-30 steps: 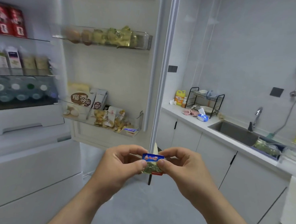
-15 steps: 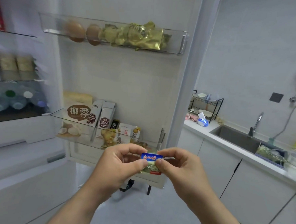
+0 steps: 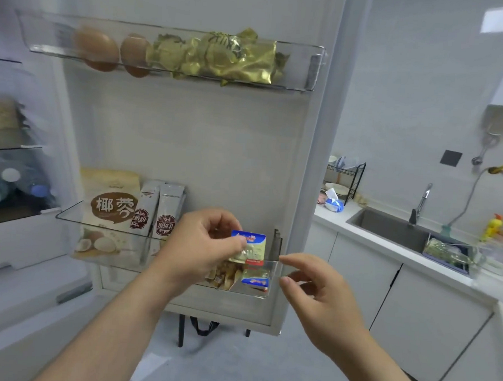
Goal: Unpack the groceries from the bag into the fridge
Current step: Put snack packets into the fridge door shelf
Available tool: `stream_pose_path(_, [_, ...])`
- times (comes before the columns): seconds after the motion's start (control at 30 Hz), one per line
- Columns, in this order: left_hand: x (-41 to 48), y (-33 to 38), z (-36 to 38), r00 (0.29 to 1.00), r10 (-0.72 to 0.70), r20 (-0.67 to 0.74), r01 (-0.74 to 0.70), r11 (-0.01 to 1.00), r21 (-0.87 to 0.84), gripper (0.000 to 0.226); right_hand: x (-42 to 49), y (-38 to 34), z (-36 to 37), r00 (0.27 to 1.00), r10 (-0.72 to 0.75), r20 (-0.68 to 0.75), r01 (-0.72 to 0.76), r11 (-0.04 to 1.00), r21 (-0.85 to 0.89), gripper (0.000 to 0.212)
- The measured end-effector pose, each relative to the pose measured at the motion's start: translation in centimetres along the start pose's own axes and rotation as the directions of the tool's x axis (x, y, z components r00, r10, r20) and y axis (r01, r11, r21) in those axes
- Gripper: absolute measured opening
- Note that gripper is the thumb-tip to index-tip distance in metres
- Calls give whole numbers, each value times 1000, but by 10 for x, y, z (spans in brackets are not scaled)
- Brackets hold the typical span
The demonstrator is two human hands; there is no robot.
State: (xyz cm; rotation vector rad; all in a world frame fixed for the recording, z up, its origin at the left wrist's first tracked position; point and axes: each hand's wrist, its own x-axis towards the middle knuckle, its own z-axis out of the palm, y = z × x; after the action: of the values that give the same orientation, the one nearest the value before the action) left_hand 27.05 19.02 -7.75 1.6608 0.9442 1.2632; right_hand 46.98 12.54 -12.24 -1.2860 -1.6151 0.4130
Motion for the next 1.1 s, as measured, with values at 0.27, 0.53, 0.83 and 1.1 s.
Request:
stream_pose_path(0.27, [51,-8,15,977,-66,202,-41,874,484,6,10,23,14,995,-53,83,57,997,-47,41])
stream_pose_path(0.53, [70,-8,29,853,-382,355,65,753,655,3,18,30,20,999,-45,16,45,999,-8,31])
stream_pose_path(0.83, [95,-17,42,727,-524,443,57,690,721,12,16,35,24,999,-29,-27,30,999,22,40])
stream_pose_path(1.1, [101,-16,48,642,-586,495,-20,632,774,14,17,34,23,999,-40,-25,40,999,17,42])
